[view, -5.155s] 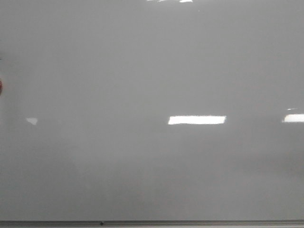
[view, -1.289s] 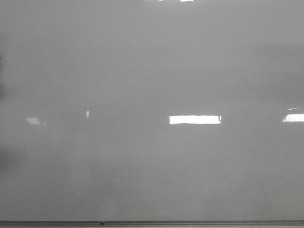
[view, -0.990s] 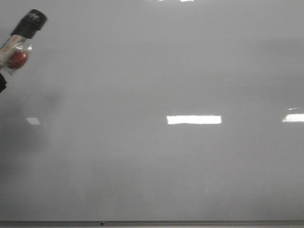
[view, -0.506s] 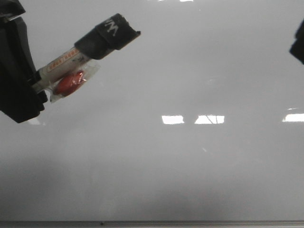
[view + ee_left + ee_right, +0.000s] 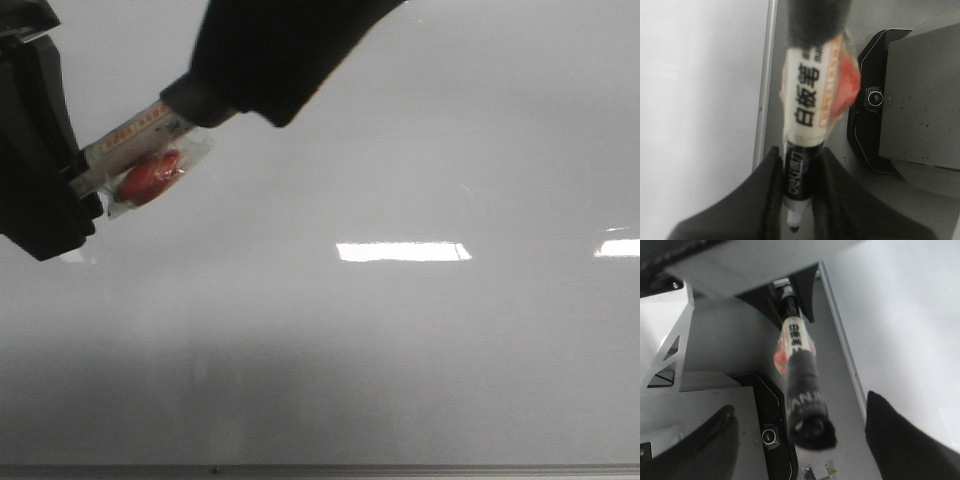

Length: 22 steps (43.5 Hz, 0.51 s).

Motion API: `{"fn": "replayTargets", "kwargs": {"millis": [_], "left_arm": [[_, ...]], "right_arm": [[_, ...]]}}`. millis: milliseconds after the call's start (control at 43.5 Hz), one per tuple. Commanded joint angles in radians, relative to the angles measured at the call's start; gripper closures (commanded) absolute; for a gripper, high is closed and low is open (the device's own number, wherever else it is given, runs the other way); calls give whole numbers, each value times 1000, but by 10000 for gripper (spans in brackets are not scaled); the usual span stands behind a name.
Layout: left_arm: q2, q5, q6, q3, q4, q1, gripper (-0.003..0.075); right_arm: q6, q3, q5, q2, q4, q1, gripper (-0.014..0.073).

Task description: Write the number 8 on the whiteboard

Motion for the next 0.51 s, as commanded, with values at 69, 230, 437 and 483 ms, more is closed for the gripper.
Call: {"fn": "replayTargets", "kwargs": {"millis": [69, 230, 437, 483], "left_arm": [[-19, -21, -1, -32, -32, -8, 739], [-19, -21, -1, -32, -32, -8, 739], [-19, -30, -1, -32, -49, -8, 738], [-19, -37, -1, -32, -56, -8, 738]], "right_arm": [[-103, -43, -61, 31, 126, 6, 44], [-120, -43, -88, 46, 148, 6, 117], [-121, -43, -87, 48, 126, 6, 305], [-121, -43, -86, 48, 116, 6, 333]]}}
